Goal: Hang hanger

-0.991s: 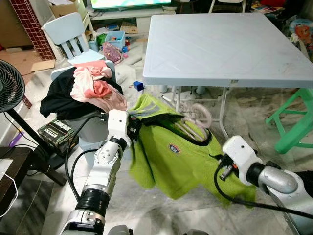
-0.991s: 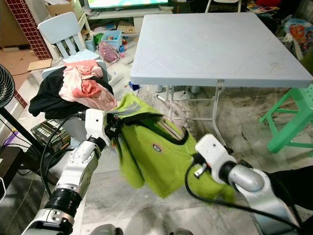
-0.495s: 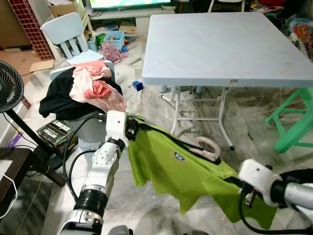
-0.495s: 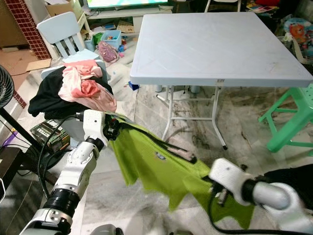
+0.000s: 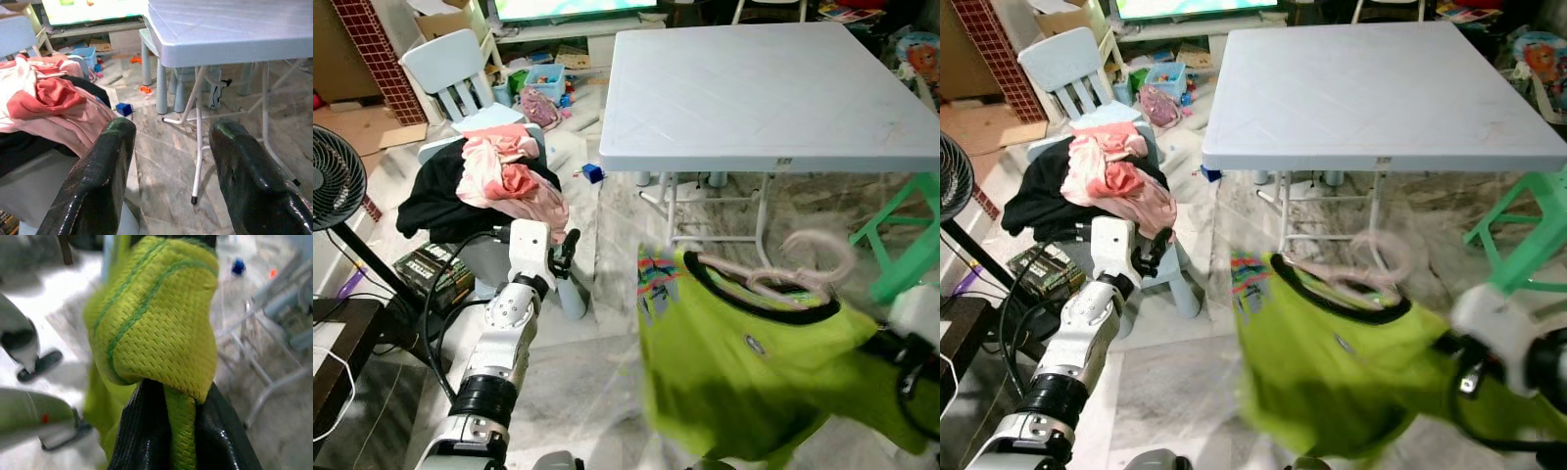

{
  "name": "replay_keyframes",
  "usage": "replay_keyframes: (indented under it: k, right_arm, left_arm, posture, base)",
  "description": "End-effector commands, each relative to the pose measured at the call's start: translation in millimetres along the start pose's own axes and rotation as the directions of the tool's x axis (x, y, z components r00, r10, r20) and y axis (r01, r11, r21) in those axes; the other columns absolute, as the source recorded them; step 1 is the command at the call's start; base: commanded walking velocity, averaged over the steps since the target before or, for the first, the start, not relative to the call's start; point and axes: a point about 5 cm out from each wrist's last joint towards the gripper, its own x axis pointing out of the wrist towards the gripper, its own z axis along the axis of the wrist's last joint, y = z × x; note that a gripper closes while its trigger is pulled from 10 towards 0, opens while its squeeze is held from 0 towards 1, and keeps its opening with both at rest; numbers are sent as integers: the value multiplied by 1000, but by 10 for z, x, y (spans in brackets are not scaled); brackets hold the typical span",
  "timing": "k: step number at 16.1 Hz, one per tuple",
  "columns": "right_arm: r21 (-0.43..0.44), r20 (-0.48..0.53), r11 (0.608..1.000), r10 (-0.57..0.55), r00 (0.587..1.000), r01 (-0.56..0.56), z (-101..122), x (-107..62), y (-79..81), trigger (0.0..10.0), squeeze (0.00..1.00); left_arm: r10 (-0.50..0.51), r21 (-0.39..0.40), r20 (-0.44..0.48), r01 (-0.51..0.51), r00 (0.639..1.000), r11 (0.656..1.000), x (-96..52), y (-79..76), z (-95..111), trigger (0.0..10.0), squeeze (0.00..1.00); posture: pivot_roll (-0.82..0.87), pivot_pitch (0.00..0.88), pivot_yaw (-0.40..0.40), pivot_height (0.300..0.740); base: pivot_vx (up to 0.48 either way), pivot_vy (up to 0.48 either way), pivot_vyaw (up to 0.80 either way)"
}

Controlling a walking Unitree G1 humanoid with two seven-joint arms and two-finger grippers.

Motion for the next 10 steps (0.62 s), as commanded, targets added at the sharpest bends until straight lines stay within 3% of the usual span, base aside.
replay_keyframes:
  k: [1, 3, 5, 8, 10]
  right_arm:
    - [-43, 71, 999, 15, 997, -12, 205, -79, -45, 10000, 0]
    - [-55, 72, 998, 4, 997, 0, 229, -52, -80, 10000, 0]
    - [-107, 35, 989, -99, 994, 102, 137, 223, -93, 10000, 0]
    - [-84, 158, 971, -207, 965, 222, 251, 568, -13, 10000, 0]
    - [-58, 189, 954, -280, 941, 296, 274, 746, 31, 10000, 0]
  left_arm:
    - [-3, 2, -5, 3, 1000, 1000, 23, 27, 22, 10000, 0]
    - [-26, 11, 3, 26, 1000, 1000, 29, -35, 33, 10000, 0]
    - [-92, 32, 31, 91, 995, 995, 39, -148, 95, 10000, 0]
    - [-132, 36, 66, 130, 989, 991, 47, -219, 178, 10000, 0]
    - [-152, 24, 86, 150, 985, 988, 60, -276, 241, 10000, 0]
  posture:
    - [-145, 0, 85, 740]
    - [-143, 0, 86, 740]
    - [-139, 0, 84, 740]
    - [-139, 0, 84, 740]
    - [-120, 0, 77, 740]
  base:
    - [0, 0, 0]
    - [0, 0, 0]
    - [0, 0, 0]
    - [0, 0, 0]
    - [0, 0, 0]
